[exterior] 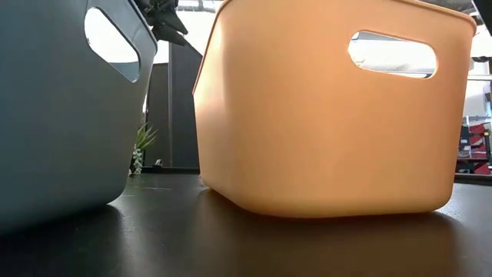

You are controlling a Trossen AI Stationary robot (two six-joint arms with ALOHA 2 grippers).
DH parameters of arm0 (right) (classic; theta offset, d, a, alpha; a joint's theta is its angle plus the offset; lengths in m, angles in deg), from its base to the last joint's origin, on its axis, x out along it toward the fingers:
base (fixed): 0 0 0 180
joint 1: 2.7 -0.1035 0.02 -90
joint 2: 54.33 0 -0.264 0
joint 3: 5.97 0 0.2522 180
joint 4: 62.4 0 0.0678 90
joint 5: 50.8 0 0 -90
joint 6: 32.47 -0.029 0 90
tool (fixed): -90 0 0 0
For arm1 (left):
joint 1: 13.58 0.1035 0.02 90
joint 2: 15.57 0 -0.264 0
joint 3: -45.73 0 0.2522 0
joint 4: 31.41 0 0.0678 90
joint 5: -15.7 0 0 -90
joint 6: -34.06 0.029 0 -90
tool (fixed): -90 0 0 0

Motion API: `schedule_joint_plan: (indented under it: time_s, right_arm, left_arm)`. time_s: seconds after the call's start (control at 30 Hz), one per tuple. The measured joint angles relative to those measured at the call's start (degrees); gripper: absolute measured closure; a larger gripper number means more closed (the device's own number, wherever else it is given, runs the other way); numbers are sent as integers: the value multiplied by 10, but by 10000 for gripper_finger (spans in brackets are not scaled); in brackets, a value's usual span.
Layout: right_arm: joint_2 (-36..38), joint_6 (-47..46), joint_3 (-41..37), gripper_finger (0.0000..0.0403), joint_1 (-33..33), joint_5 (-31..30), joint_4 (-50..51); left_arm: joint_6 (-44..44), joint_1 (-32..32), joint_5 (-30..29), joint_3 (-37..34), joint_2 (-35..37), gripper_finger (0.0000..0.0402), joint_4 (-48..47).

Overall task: Sort candy
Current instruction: Put the yellow candy into the yellow bin

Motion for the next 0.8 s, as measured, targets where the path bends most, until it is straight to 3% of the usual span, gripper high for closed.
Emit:
schedule_joint_plan:
  time_s: [0.13,0.23,0.33,0.6,0.7,0.8]
  right_arm:
    - [-16,-19,0,399,-54,-52,-1]
    - [-34,-54,-1,374,-79,-59,18]
    - [-54,-77,-1,313,-92,-58,41]
    - [-88,-68,-1,90,-98,-60,60]
    - [-79,-60,-1,45,-90,-98,52]
    - [-61,-41,-1,31,-76,-137,41]
  left_arm:
    - [-3,0,0,0,0,181,0]
    - [-9,0,0,0,0,181,0]
    - [-11,0,0,0,0,181,0]
    - [-18,0,0,0,0,181,-8]
    - [-15,0,0,0,0,181,-7]
    - [-18,0,-5,-17,0,181,11]
